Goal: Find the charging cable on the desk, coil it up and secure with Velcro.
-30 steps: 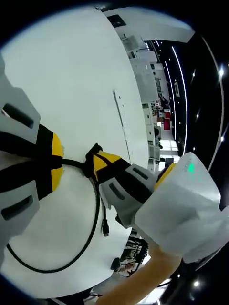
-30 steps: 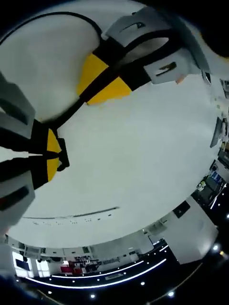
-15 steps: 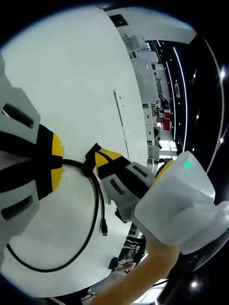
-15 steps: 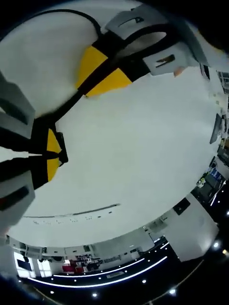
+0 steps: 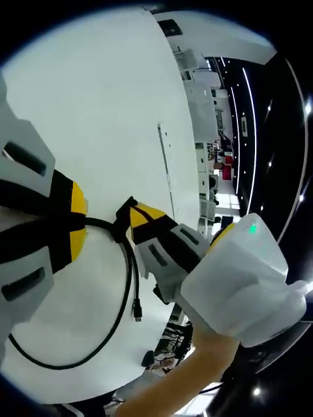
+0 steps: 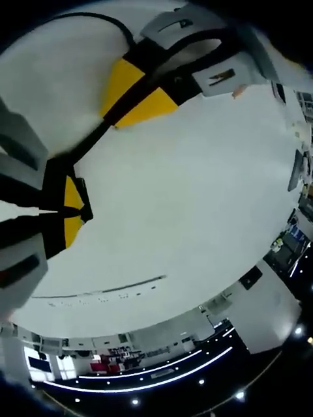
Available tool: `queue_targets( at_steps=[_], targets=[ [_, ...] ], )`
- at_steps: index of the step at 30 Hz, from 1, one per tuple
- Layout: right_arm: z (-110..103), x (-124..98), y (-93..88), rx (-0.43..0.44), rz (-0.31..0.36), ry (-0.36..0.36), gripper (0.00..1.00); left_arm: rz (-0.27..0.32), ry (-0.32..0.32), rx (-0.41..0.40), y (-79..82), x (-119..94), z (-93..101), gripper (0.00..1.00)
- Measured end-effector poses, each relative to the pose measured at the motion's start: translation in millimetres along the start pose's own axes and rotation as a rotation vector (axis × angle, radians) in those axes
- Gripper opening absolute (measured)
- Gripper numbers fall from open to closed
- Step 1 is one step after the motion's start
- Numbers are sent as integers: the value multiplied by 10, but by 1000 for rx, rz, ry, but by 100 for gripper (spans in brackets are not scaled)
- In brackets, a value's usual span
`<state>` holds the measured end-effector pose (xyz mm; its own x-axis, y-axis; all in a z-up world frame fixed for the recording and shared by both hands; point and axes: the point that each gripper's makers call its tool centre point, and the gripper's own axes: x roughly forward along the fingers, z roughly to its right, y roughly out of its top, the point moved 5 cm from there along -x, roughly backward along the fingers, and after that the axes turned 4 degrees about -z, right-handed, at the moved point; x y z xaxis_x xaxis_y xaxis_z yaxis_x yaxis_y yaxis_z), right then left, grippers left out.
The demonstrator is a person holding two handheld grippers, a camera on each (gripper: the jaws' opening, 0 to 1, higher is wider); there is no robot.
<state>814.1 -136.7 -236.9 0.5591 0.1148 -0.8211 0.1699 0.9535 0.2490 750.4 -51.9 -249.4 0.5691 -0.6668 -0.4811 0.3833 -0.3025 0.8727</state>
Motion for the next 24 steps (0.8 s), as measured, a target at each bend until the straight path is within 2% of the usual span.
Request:
queue_targets(
  at_steps=[15, 16, 24],
  targets=[
    [-20, -8, -3, -1, 0, -6, 3, 0, 2, 2, 1, -10, 3, 6],
    [16, 18, 9, 1, 8, -46, 3, 0, 3, 3, 1, -11, 3, 6],
    [93, 101, 33, 24, 0, -109, 3, -1, 8, 14, -1, -15, 3, 6]
  ],
)
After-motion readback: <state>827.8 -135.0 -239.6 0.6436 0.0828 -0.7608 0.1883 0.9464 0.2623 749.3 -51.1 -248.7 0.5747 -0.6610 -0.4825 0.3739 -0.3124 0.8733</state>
